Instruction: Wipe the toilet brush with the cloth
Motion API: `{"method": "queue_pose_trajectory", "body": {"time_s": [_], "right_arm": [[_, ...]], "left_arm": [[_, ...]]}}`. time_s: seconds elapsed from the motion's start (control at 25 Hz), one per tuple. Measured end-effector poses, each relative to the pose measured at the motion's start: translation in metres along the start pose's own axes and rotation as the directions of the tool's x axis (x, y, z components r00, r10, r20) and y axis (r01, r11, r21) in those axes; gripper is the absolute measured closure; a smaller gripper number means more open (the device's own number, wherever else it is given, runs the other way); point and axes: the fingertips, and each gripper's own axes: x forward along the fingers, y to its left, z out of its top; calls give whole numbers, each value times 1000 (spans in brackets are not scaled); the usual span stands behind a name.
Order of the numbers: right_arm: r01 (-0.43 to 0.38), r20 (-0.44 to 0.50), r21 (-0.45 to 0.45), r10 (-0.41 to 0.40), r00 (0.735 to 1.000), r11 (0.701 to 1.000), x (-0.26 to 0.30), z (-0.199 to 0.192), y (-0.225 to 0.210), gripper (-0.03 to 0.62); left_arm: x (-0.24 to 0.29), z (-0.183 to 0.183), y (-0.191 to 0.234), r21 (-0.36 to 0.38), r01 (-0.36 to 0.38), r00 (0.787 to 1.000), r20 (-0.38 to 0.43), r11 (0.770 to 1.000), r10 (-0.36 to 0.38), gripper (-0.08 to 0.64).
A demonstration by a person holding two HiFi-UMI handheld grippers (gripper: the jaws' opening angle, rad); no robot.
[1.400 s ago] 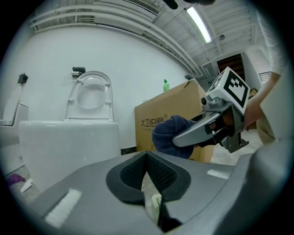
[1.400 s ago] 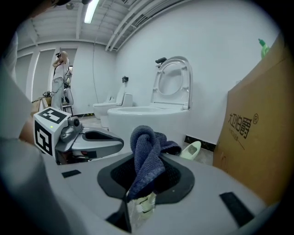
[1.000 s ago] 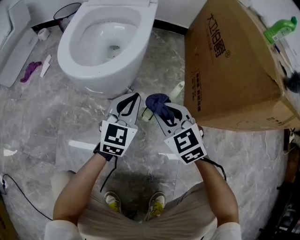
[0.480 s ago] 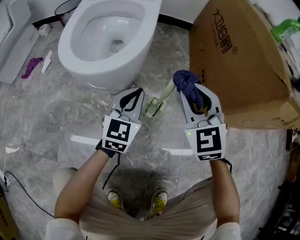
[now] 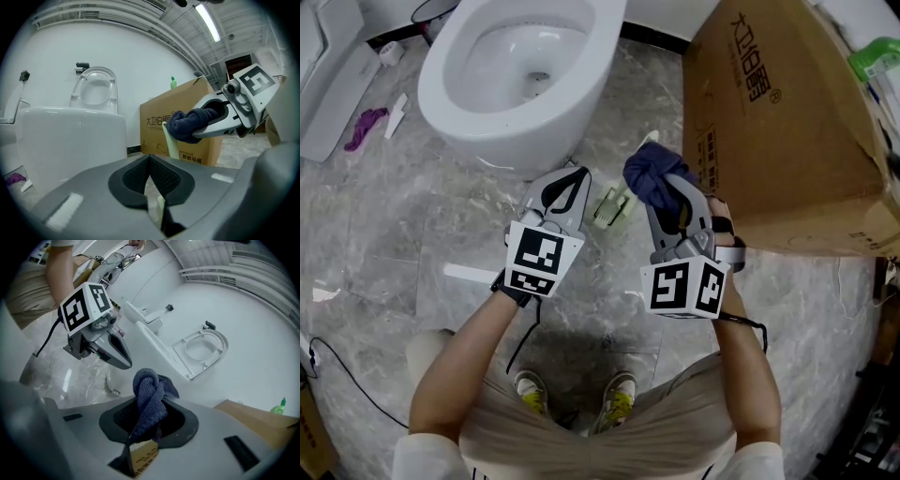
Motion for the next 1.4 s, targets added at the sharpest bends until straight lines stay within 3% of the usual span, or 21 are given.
{"method": "queue_pose_trajectory", "body": {"time_s": [0.32,0.8,1.0,1.08,1.4], "right_arm": [[-76,-42,-49,74,996,996,12,-8,23,489],[-167,-112,-85,157,981,982,29,-30,59,488],[-191,-128,-77,180,975,979,36,-37,68,488],[-203,-134,-77,191,972,976,39,-39,72,489],[-275,-176,-78,258,950,958,47,-52,96,488]], "left_arm": [[-4,-19,12,-2,-18,999,-46,1000,18,558],[-2,-14,12,-35,-11,999,-33,999,10,558],[-5,-2,8,90,-6,1000,-11,996,7,558],[-6,-3,5,99,4,1000,-13,995,-2,558],[-10,-5,14,47,-18,1000,-17,999,19,558]]}}
